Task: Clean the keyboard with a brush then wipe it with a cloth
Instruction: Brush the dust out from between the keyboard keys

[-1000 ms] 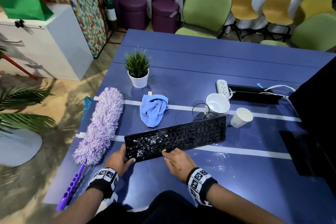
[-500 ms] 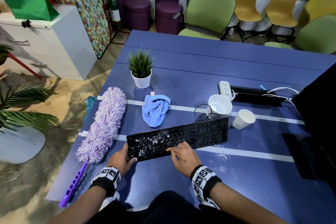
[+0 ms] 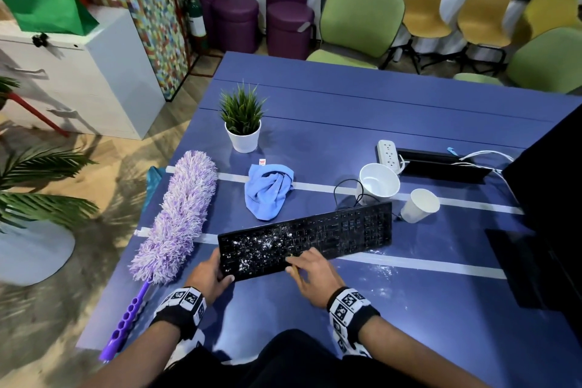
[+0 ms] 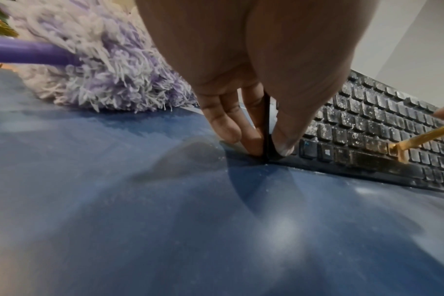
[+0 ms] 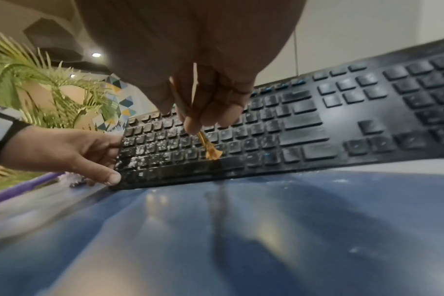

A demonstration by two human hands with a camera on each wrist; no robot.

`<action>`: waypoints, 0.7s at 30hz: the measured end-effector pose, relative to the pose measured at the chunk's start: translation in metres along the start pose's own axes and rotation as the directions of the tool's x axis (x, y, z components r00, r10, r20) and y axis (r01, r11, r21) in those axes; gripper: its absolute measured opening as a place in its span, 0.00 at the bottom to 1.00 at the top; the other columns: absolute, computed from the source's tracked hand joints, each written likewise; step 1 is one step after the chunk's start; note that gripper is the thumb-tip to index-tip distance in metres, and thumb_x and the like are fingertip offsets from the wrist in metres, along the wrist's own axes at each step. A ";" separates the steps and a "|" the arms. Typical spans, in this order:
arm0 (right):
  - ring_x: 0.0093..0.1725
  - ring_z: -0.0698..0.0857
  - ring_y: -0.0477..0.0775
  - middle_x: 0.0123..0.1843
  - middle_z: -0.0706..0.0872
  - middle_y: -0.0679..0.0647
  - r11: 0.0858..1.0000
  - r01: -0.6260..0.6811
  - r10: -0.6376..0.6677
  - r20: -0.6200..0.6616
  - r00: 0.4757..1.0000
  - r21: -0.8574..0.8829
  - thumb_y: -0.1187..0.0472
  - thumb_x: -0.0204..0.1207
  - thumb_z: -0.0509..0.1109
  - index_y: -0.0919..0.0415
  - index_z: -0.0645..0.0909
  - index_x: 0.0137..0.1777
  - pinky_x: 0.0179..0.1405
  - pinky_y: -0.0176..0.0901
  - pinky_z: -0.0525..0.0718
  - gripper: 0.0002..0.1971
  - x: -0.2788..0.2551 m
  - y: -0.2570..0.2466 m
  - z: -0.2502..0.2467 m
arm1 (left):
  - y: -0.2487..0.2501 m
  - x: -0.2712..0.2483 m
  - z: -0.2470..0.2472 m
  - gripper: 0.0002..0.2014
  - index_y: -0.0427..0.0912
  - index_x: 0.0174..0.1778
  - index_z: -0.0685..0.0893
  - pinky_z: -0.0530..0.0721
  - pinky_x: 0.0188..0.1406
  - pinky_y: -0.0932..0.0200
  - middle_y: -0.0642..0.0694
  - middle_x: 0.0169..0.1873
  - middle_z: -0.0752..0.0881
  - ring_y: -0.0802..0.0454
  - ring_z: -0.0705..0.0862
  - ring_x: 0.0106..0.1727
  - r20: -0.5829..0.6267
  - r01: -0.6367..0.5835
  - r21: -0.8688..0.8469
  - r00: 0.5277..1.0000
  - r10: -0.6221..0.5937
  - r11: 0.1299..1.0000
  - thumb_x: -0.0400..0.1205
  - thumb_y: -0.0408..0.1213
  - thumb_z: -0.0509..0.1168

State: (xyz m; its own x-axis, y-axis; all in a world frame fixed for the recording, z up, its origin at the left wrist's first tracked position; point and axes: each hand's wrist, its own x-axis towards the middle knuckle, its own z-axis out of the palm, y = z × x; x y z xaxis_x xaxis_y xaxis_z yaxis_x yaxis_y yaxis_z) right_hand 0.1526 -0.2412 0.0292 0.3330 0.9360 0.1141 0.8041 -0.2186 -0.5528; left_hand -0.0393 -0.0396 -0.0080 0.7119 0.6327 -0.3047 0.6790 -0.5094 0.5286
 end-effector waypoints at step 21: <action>0.35 0.81 0.37 0.36 0.88 0.43 0.974 -0.161 0.188 -0.176 0.966 0.159 0.58 0.72 0.71 0.48 0.91 0.46 0.37 0.27 0.80 0.08 -0.001 0.018 -0.041 | -0.006 -0.006 0.005 0.33 0.44 0.75 0.63 0.80 0.42 0.55 0.47 0.37 0.85 0.43 0.86 0.45 -0.011 -0.020 0.019 1.000 0.020 1.000 0.76 0.41 0.71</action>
State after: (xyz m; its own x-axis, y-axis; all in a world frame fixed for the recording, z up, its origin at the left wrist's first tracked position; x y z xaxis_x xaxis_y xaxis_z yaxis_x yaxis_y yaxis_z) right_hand 0.1870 -0.2572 0.0534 0.5595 0.8149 0.1514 0.6517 -0.3197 -0.6878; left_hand -0.0466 -0.0432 -0.0127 0.7235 0.6286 -0.2852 0.6678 -0.5330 0.5195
